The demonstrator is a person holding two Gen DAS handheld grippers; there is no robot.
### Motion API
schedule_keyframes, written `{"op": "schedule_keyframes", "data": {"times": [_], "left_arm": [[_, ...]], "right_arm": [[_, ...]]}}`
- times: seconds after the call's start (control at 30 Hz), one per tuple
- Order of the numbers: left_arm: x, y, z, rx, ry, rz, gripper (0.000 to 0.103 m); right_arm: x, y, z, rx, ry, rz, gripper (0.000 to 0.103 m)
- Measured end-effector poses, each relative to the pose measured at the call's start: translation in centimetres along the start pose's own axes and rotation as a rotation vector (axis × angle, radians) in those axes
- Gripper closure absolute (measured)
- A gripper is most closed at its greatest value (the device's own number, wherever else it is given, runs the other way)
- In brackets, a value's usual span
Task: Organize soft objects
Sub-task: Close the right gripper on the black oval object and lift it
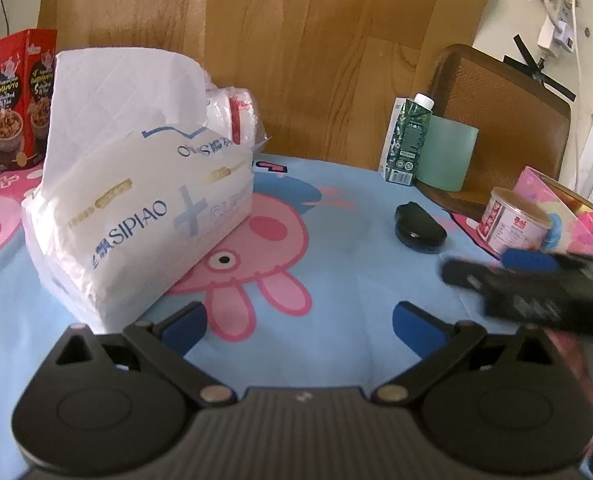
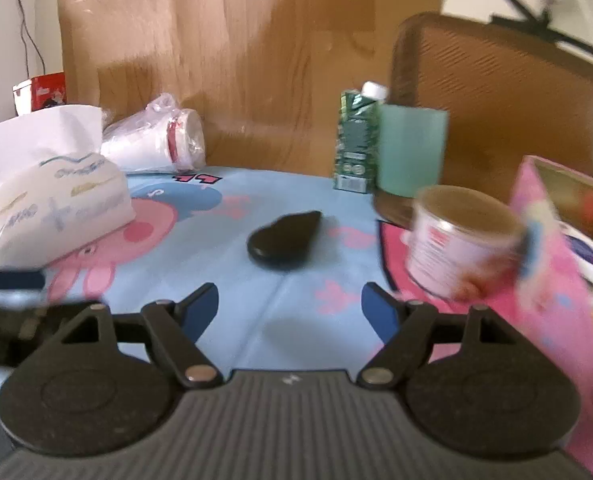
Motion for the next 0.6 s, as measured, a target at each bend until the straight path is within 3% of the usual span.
{"op": "schedule_keyframes", "data": {"times": [0.23, 0.3, 0.33, 0.5, 0.6], "left_arm": [[0.1, -0.2, 0.1, -0.007, -0.006, -0.015, 0.000], [0.1, -0.2, 0.1, -0.008, -0.005, -0.018, 0.000], [0.1, -0.2, 0.1, -0.009, -0.005, -0.021, 0.000], [0.2, -0.4, 0.1, -0.016, -0.010, -0.034, 0.000], [0.1, -0.3, 0.0, -0.020, -0.011, -0.035, 0.001]], "right_arm": [[2.6, 0.2, 5.5, -0.045, -0.071, -0.023, 0.023], [2.7, 0.7, 6.6, -0.015, -0.112, 0.013, 0.040], [2.7, 0.9, 6.6, -0.001, -0.104, 0.028, 0.050], [1.4, 0.1, 4.4, 0.013, -0.084, -0.004, 0.051], [-0.2, -0.6, 1.3, 0.075, -0.078, 0.009, 0.050]]}}
Point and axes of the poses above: each gripper's, at about its wrist camera, not at the fingertips, and z roughly the way its jaws point, y to its right, x to its top, the point moved 2 cm from there along z, roughly the way its jaws point, and after that the axes turned 7 degrees about -z, right-handed, at the moved point
